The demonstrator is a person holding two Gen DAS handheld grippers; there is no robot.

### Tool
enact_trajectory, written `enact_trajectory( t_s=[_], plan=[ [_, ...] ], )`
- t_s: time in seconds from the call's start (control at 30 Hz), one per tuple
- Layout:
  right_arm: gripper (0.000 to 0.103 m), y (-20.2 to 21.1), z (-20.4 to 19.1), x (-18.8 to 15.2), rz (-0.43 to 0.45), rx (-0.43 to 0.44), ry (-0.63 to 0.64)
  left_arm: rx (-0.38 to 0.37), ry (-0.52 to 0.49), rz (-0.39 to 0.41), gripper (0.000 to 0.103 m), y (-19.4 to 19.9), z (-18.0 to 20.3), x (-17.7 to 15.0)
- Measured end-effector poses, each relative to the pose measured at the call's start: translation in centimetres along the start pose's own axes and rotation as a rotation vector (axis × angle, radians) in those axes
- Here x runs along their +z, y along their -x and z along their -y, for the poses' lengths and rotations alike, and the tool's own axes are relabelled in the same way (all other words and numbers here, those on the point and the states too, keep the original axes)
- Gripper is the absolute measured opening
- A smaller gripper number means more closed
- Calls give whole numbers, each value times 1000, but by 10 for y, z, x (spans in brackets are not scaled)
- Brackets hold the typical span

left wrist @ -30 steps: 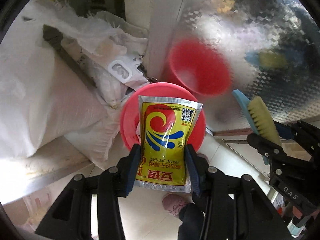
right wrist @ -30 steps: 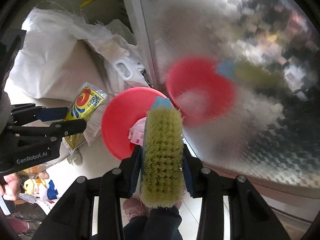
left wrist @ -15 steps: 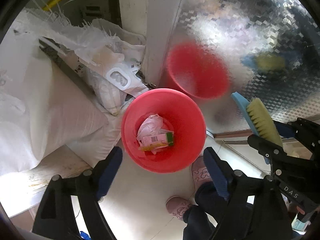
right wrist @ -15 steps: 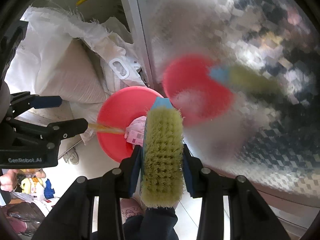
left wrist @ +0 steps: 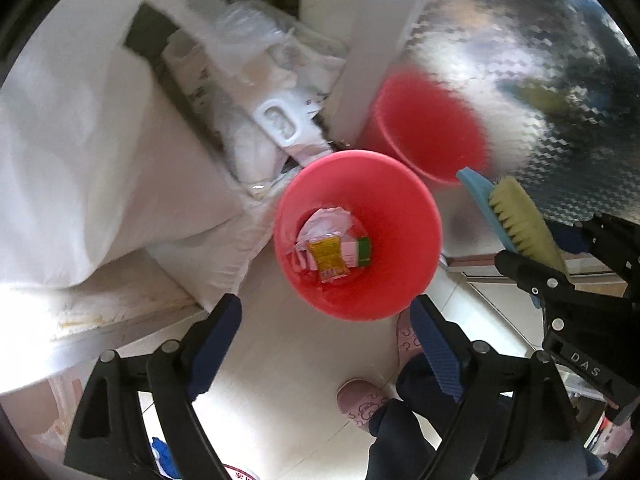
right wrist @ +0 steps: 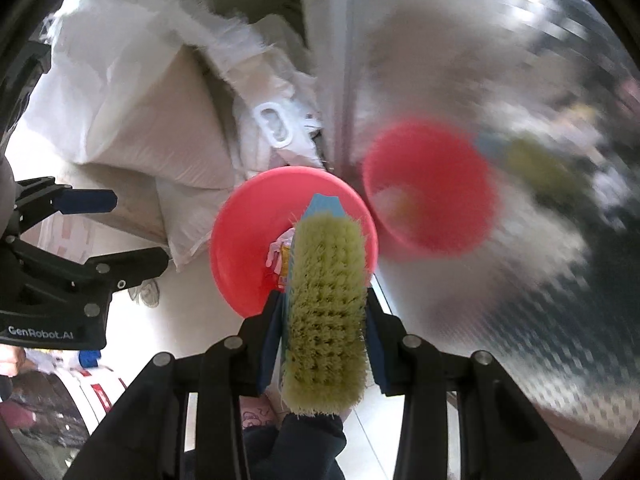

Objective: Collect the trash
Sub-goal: 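Open both tools over the red bin to drop the sachet and brush, then raise both open tools back up over the counter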

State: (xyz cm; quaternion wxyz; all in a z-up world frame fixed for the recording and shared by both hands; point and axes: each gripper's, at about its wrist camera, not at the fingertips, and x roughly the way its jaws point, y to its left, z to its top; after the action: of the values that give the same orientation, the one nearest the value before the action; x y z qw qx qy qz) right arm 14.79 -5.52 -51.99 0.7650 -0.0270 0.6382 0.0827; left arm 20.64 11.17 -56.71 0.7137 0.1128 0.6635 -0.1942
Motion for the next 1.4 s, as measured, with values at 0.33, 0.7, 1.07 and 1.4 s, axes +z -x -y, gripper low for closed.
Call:
enact_trajectory(
  t_s=[0.33,0.7,1.07,1.4],
  plan=[
    [53,-7,-18,11,34,-7,118,22,59,15,85,0,-20,-12],
    [79,18,-21,13,67,-24,99,28,72,49,85,32,-13,-17],
    [92,114,-34,1,107,-22,51,40,94,99,85,147,4,-41],
    [97,222,-58,-3,160,-49,48,85,105,156,85,265,17,-62]
  ],
)
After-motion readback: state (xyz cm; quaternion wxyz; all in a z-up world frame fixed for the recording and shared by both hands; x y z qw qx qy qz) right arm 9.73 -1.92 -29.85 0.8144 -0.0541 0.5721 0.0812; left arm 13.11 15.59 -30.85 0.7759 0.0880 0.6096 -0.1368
